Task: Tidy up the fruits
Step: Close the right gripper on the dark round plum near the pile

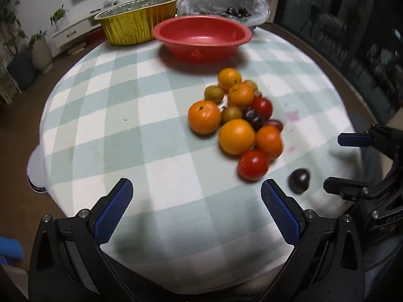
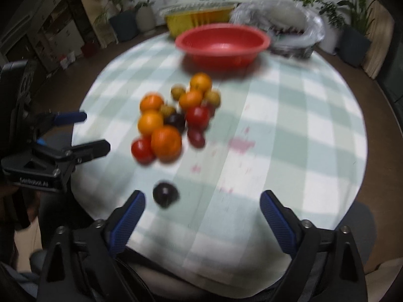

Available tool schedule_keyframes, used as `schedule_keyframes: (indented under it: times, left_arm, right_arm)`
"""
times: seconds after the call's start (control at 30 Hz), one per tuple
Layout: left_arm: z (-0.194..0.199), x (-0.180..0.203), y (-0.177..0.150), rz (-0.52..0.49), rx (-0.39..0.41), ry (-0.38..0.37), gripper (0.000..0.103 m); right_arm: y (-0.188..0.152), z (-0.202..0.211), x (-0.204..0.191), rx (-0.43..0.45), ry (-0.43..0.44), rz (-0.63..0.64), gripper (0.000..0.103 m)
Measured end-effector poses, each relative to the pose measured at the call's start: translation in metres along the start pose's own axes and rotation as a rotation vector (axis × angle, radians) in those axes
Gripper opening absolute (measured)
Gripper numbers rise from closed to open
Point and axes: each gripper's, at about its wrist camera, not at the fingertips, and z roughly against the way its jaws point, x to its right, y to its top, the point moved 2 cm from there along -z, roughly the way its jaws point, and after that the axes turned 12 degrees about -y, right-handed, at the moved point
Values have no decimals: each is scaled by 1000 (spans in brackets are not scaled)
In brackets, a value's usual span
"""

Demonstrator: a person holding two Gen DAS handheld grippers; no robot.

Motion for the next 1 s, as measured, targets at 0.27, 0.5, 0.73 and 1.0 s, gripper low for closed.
schedule_keyframes:
  times: [0.27,0.5,0.73,1.0]
  left_arm:
    - [1,-1,1,-24,9,-40,103]
    - [-4,1,-1,-61,-1,-32,103]
    - [-11,14,0,-112,-1,-100,89]
    - [-26,26,2,-123,-41,-183,57]
  right_arm:
    - [0,-9,-24,17,49,80,69]
    - [-1,-22,-35,-6,37,132,56]
    - [-1,-24,-38,3,41,163,34]
    - [-1,-23,-32,1,103,146,29]
